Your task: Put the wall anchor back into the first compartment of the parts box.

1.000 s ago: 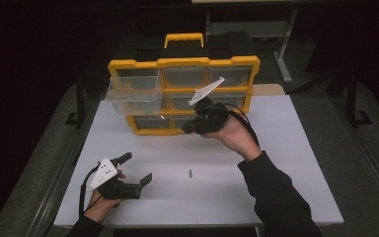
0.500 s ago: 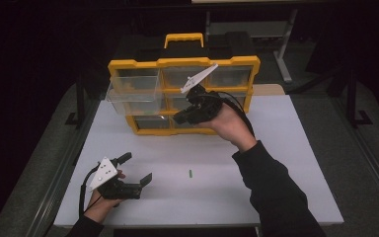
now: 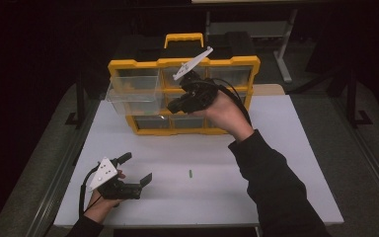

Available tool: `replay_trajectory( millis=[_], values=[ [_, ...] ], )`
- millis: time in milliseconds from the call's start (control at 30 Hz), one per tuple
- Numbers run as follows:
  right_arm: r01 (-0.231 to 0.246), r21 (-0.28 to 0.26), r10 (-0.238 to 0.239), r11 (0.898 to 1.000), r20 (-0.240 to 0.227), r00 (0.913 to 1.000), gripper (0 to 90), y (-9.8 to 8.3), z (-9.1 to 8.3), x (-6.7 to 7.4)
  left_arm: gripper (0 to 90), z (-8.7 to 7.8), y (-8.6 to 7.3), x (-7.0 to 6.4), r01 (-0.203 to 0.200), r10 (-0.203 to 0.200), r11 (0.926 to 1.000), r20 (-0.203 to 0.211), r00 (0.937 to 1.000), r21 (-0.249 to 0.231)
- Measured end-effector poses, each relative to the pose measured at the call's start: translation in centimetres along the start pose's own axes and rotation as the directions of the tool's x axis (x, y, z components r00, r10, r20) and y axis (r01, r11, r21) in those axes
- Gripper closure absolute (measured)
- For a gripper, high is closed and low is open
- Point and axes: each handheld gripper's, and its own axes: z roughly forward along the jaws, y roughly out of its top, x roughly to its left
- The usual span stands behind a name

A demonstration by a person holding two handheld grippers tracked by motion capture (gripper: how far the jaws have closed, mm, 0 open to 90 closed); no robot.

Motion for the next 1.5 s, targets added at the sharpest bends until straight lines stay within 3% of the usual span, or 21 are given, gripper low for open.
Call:
replay_trajectory(
  millis=[367,567,667,700,767,1067,1100,1367,1500],
  values=[
    [-0.014,-0.016,0.015,1.000,0.016,0.9998,83.6,2.0,-1.2,0.1,0.0,0.0,0.0,0.0,-0.006,0.006,1.0000,0.000,1.0000,0.000],
    [0.012,-0.039,-0.011,0.999,0.025,0.9996,83.6,3.0,-1.8,-0.5,0.0,0.0,0.0,0.0,-0.005,0.005,1.0000,0.001,1.0000,-0.004],
    [-0.002,-0.043,0.003,0.999,0.027,0.9996,83.6,3.6,-2.0,-0.5,0.0,0.0,0.0,0.0,0.004,-0.004,0.9999,0.001,1.0000,-0.009],
    [0.025,-0.053,-0.023,0.998,0.030,0.9993,83.6,3.8,-2.0,-0.7,0.0,0.0,0.0,0.0,0.003,-0.003,1.0000,0.001,1.0000,-0.009],
    [0.002,-0.055,0.000,0.998,0.027,0.9996,83.6,4.2,-2.1,-0.5,0.0,0.0,0.0,0.0,0.004,-0.003,1.0000,0.001,1.0000,-0.009],
    [0.023,-0.070,-0.021,0.997,0.025,0.9995,83.5,5.6,-1.7,-0.7,0.0,0.0,0.0,0.0,0.006,-0.006,0.9999,0.003,1.0000,-0.012],
    [-0.002,-0.065,0.003,0.998,0.020,0.9998,83.6,5.9,-1.7,-0.5,0.0,0.0,0.0,0.0,0.006,-0.005,0.9999,0.003,1.0000,-0.012],
    [0.021,-0.055,-0.021,0.998,0.006,0.9998,83.4,7.0,-0.7,-0.2,0.0,0.0,0.0,0.0,0.008,-0.008,0.9999,0.003,1.0000,-0.012],
    [0.003,-0.062,-0.004,0.998,-0.008,1.0000,83.4,7.3,-0.1,-0.2,0.0,-0.1,0.0,0.0,0.003,-0.003,1.0000,0.004,1.0000,-0.005]
  ],
)
